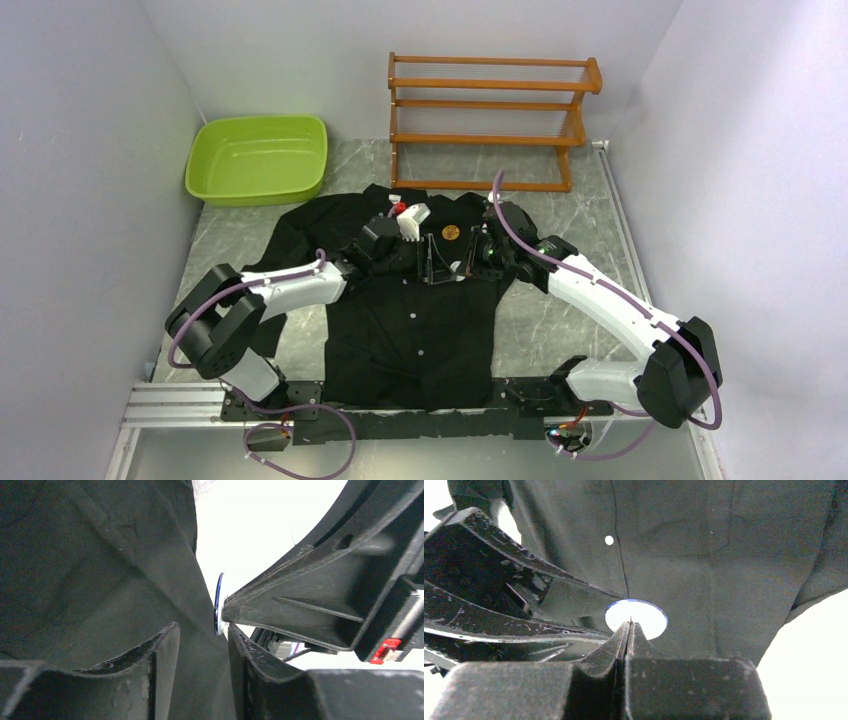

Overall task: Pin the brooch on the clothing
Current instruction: Adjust the brooch.

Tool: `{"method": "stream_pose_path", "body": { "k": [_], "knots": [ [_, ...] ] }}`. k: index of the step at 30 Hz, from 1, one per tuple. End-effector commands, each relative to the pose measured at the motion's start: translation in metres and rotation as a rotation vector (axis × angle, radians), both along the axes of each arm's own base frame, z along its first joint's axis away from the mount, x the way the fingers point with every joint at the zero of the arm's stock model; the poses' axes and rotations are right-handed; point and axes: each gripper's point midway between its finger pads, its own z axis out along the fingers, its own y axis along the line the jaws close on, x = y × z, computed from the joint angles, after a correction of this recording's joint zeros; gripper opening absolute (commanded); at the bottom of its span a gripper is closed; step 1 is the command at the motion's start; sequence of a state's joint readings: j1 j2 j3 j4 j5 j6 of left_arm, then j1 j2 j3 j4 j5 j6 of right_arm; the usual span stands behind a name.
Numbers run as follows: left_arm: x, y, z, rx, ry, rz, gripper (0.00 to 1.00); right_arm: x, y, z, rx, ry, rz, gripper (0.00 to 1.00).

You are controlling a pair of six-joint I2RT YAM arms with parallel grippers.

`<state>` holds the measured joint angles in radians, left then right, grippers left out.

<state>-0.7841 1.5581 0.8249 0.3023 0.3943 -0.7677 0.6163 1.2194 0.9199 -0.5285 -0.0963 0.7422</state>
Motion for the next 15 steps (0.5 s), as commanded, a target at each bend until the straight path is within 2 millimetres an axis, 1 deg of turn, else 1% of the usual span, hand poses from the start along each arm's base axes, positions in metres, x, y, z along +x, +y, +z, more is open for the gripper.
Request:
{"method": "stream_pose_path", "body": {
  "k": [1,4,9,11,15],
  "knots": [
    [0.0064,0.0035,0.0344,-0.078,-0.090,0.021,0.41,0.0028,0.0078,0.0127,0.032,-0.033,0.023,0.00],
    [0.0066,0.0044,0.0366,-0.085,-0.097,0.023,0.35,0.0024,0.0081,0.0131,0.034,-0.035,0.026,0.00],
    [0.0062,0.0014,0.0372,-0.092,-0.094,0.006,0.37,0.0015,0.0082,0.0136,0.035,-0.035,0.029,0.00],
    [0.0070,0.0002,0.0342,-0.083,-0.087,0.003,0.39,0.0013,0.0085,0.0141,0.037,-0.036,0.030,0.00],
    [0.0083,-0.0015,0.0288,-0.075,-0.077,0.001,0.37,0.0013,0.0084,0.0160,0.040,-0.042,0.031,0.00]
  ]
}}
